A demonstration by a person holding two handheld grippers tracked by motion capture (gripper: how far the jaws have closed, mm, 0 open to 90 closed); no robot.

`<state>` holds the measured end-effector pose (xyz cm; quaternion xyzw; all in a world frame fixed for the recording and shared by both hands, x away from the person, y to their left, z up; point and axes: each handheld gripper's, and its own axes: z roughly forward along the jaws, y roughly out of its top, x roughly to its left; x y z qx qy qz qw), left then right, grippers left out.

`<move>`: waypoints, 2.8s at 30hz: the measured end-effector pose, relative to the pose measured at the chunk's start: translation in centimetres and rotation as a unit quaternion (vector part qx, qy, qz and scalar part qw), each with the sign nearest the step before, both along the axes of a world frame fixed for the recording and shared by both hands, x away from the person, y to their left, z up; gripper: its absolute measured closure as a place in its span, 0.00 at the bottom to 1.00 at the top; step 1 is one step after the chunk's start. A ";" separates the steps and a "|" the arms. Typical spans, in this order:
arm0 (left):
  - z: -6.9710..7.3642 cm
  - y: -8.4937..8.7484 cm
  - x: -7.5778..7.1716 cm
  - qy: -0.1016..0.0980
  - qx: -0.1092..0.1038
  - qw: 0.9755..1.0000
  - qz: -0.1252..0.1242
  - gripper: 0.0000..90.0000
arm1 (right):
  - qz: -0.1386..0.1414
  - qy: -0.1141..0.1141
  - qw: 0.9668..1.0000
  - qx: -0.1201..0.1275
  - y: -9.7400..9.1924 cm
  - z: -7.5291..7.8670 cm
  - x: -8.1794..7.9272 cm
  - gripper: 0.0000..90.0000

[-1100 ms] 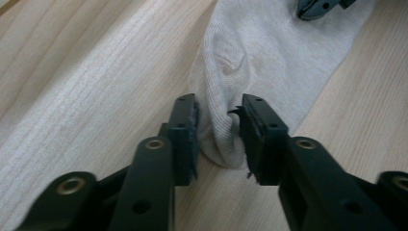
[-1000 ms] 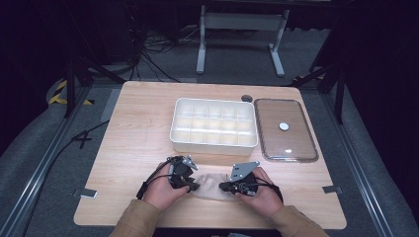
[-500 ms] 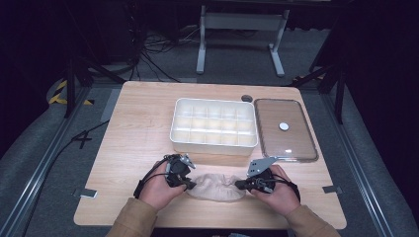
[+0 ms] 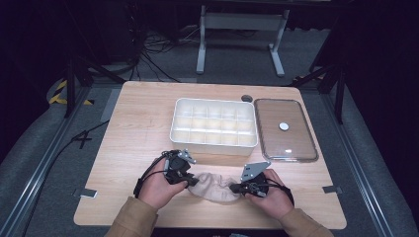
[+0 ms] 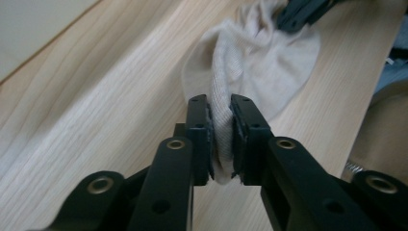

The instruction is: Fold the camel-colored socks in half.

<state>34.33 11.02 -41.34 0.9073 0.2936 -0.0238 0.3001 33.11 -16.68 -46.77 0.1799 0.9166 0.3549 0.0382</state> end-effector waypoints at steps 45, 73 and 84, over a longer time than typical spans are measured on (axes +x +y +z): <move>-0.2 -2.2 1.0 0.009 -0.088 0.995 -0.045 0.82 | -0.018 -0.005 0.999 0.031 -2.1 0.5 -1.0 0.98; -2.2 -6.2 -0.3 0.012 -0.029 0.990 -0.135 0.99 | -0.017 0.012 1.000 0.023 -1.4 -0.6 -0.7 0.99; -3.8 -8.0 -0.7 0.005 0.005 0.989 -0.145 0.98 | -0.017 0.010 1.000 0.022 -1.2 -0.6 -0.8 0.99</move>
